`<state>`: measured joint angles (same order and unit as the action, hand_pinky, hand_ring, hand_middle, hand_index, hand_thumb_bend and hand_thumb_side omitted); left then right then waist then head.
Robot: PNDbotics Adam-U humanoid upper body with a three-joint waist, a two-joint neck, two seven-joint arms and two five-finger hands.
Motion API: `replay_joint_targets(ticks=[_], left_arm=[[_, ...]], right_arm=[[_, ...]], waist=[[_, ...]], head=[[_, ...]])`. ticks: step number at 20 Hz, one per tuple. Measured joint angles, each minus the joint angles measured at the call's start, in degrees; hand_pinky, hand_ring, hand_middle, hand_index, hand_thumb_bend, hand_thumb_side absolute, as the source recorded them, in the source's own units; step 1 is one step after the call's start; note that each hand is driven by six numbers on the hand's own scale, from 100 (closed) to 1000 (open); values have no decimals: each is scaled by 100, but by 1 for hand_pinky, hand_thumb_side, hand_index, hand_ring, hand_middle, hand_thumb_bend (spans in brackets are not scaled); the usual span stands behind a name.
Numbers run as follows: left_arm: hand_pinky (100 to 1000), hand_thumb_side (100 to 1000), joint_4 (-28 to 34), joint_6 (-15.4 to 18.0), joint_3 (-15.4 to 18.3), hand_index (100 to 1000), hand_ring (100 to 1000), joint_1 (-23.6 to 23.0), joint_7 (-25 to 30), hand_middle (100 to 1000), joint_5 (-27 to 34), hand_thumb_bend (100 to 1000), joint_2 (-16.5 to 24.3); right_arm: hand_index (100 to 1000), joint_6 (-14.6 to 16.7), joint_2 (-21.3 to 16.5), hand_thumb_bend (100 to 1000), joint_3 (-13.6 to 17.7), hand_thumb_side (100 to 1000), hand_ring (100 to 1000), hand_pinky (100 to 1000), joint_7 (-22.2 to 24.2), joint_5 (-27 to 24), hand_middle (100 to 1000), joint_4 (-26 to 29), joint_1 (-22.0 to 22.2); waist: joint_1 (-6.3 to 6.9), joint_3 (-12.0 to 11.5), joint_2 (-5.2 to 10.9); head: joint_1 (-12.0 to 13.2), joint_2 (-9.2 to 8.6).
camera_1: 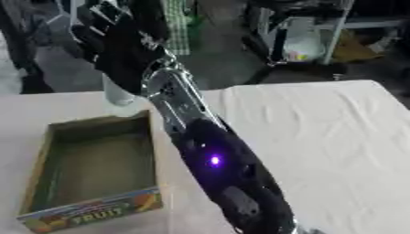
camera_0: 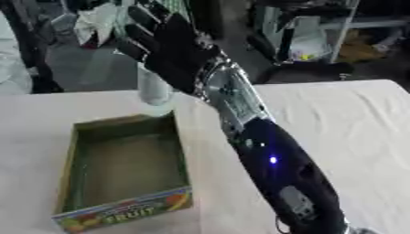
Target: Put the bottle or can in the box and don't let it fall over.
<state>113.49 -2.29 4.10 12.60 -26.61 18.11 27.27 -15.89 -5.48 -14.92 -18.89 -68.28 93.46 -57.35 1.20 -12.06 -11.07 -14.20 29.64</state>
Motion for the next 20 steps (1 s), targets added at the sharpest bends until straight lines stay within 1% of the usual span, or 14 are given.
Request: replay_joint_targets(ticks=[3, 10, 20], left_arm=[[821, 620, 0, 0, 1, 812, 846, 5, -15, 796, 0, 802, 0], [821, 620, 0, -9, 1, 812, 845, 13, -29, 794, 0, 804, 0], [820, 619, 0, -14, 3, 812, 845, 52, -54, 791, 0, 807, -1]], right_arm=[[907, -105, 43, 100, -102, 932, 127, 199, 46, 47, 297, 2, 43], [908, -308, 118, 100, -303, 948, 127, 206, 191, 252, 299, -1, 160], [909, -576, 229, 100, -531, 969, 127, 210, 441, 581, 300, -100, 347]], waist=[[-31, -7, 0], [-22, -10, -8], [-26, -67, -104]], head=[[-6, 1], [-9, 1], [-62, 1]])
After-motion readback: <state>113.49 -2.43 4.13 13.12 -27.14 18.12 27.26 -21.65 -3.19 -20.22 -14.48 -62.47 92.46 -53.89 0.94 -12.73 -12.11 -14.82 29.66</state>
